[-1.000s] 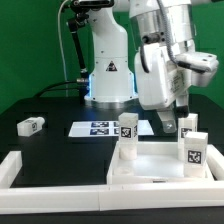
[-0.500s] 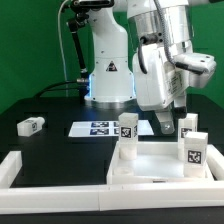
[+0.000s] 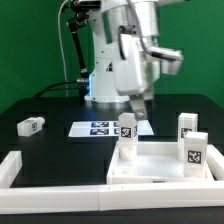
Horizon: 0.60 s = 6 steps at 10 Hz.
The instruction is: Assemble square table
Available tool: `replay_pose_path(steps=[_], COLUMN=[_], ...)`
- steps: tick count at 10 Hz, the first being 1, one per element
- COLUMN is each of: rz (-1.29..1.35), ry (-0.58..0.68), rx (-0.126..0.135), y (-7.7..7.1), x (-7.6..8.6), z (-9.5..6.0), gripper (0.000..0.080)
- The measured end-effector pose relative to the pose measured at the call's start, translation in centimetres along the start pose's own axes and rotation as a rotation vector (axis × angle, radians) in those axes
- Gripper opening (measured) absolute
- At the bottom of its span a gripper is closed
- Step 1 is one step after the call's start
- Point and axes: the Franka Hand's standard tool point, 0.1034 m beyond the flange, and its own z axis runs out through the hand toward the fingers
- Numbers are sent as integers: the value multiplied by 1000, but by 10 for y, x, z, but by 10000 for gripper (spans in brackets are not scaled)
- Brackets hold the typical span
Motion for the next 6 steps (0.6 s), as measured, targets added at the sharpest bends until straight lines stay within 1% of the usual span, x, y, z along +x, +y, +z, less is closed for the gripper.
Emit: replay_pose_path(steps=[1,2,6], rz=[-85,-163,-456], ry=[9,15,16], rx=[3,-1,-4], y=[7,8,9], x=[14,19,19], z=[-2,-1,0], gripper=[648,648,648])
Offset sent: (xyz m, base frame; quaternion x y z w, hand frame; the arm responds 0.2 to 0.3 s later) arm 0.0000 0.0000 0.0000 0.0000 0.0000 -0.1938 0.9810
